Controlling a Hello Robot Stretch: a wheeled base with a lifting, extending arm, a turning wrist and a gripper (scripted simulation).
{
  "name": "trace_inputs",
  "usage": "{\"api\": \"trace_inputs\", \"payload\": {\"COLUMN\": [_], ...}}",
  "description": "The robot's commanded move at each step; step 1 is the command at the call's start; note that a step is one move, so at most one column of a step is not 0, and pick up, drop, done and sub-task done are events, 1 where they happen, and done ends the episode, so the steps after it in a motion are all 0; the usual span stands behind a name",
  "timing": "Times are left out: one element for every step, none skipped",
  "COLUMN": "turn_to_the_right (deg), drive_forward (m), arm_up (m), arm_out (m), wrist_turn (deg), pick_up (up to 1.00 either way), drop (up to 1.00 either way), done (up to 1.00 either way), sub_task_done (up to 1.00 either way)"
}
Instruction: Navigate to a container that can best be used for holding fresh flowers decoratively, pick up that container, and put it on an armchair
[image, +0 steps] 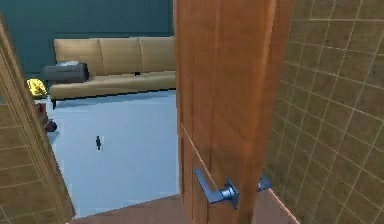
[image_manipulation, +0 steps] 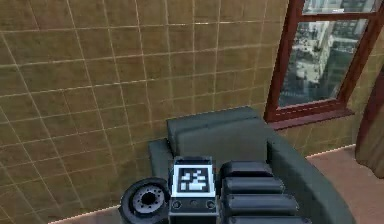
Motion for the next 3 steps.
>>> {"api": "trace_inputs", "payload": {"turn_to_the_right": [21.0,0.0,45.0], "drive_forward": [0.0,0.2,0.0], "arm_up": [0.0,0.0,0.0], "arm_out": [0.0,0.0,0.0], "wrist_turn": [0.0,0.0,0.0], "pick_up": [0.0,0.0,0.0], "drop": [0.0,0.0,0.0], "done": [0.0,0.0,0.0], "sub_task_done": [0.0,0.0,0.0]}}
